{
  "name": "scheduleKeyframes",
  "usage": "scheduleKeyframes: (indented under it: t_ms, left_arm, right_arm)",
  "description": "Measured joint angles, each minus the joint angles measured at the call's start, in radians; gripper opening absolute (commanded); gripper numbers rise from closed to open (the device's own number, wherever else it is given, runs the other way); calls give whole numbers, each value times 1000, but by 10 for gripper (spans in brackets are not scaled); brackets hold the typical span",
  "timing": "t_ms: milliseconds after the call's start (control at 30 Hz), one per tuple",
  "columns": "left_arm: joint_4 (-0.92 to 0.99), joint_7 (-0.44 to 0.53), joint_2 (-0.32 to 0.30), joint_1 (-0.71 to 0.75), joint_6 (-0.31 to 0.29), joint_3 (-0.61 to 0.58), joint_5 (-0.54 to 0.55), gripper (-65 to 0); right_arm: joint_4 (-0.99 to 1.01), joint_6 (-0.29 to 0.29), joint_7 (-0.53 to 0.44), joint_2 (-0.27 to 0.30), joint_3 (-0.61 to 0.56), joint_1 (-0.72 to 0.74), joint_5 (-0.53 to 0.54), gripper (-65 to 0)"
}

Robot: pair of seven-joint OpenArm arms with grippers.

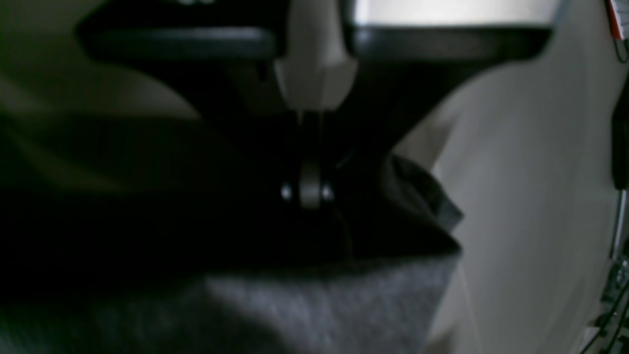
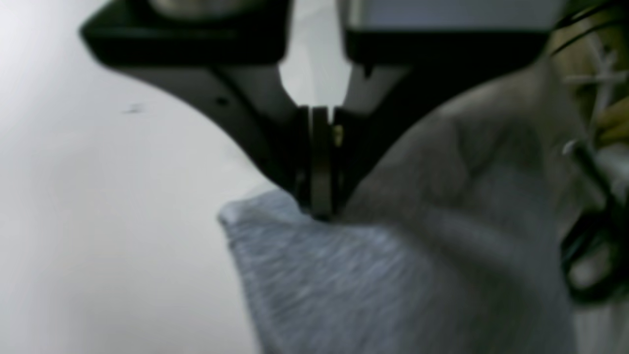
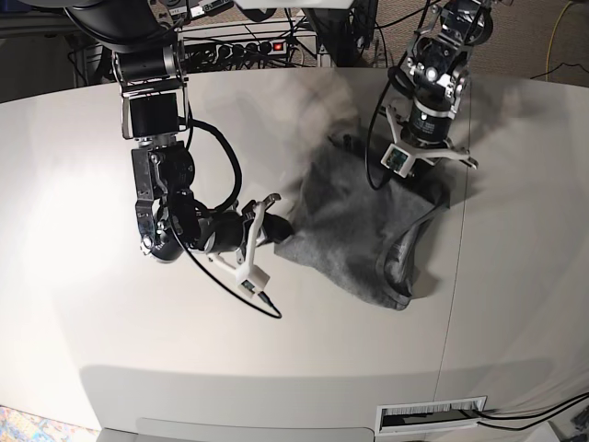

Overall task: Fold the T-shirt properly
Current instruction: 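Drag the bundle with the left gripper while the right gripper holds it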

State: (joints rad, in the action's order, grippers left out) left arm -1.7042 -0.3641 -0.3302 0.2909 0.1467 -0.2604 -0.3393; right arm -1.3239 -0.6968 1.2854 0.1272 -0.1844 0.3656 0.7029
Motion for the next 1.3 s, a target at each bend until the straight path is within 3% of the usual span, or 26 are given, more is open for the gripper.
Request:
scheduleKeyframes:
  t_ms: [100,233,333,433,700,900,1033,1167,1300]
  left_arm:
    - [32,2,0,-49,0,0,0,-650]
    - [118,34,0,-111,7,0,-1,-650]
    - [186,63,0,-150,19,0,-2,-650]
    - [212,79,1,-168,23,1,0,-650]
    - [219,72,1,-188,21,1,3,-650]
    - [219,71,1,-188,21,1,3,-650]
    - [221,98,-15,-188,18,1,11,-650]
    - [229,84,-62,-219,3,-2,54,-650]
    - [232,78,-125,-270,2,-2,122,-650]
  right_arm:
    - [0,0,-2,6,0,0,5,-650]
    - [0,-1,-227,66,0,7,-6,-650]
    - [0,2,-381,103,1,19,-98,-650]
    - [0,2,-480,96,0,17,-245,-650]
    - [105,0,-586,8,-1,14,-418,-650]
    - [184,0,-596,-39,-2,14,-417,-650]
    - [201,1,-515,-81,-1,-8,-415,-650]
    - [200,3,-491,-94,-2,-50,-301,-650]
    - [196,0,-409,-92,1,-73,-171,-650]
